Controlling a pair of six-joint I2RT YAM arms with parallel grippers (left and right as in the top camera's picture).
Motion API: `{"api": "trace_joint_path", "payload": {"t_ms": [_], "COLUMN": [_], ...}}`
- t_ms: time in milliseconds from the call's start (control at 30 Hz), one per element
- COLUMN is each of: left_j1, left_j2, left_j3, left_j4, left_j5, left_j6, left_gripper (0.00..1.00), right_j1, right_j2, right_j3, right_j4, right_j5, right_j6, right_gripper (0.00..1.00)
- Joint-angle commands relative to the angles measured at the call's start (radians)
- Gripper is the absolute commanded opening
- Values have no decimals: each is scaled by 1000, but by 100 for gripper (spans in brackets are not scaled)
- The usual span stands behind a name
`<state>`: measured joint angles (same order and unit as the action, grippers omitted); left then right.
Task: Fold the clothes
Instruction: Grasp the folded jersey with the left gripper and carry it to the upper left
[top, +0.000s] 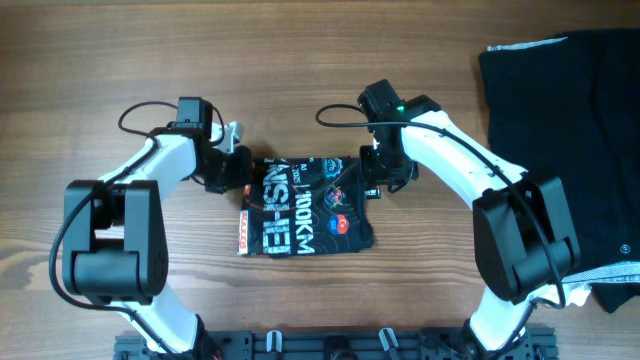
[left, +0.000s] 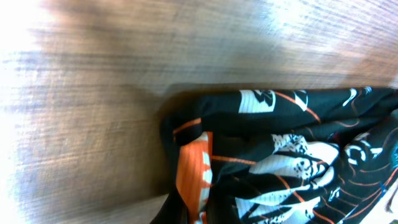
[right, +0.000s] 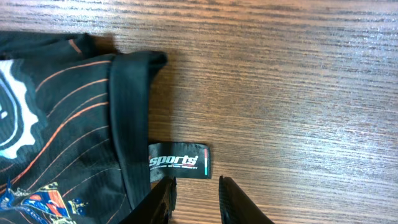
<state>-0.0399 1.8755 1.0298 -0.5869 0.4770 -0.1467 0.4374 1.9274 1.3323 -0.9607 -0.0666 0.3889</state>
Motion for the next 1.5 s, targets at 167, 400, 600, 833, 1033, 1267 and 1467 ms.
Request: {"api": "trace_joint_path", "payload": {"t_ms": [167, 400, 600, 833, 1033, 1267, 1467], "left_j1": [435, 857, 845, 356, -64, 9, 139], "left_j2": [21, 21, 21, 21, 21, 22, 98], "left_j3": [318, 332, 332, 332, 332, 329, 329], "left_j4": [36, -106, -163, -155, -170, -110, -60], "left_j5": [-131, -131, -74, -87, -270, -422, -422], "left_j6": [-230, -330, -301, -34, 38, 42, 42], "left_gripper": [4, 80, 95, 95, 100, 96, 96], "right_j1": [2, 2, 2, 2, -61, -272, -270], "right_j2": [10, 10, 10, 10, 10, 10, 10], "right_j3": [3, 3, 3, 3, 11, 18, 14], "right_j4": [-17, -6, -9, 27, 109, -18, -43], "right_j5": [18, 17, 13, -98, -210, -320, -320], "right_j6": [5, 3, 4, 2, -80, -149, -143], "right_gripper": [28, 28, 29, 70, 84, 84, 84]}}
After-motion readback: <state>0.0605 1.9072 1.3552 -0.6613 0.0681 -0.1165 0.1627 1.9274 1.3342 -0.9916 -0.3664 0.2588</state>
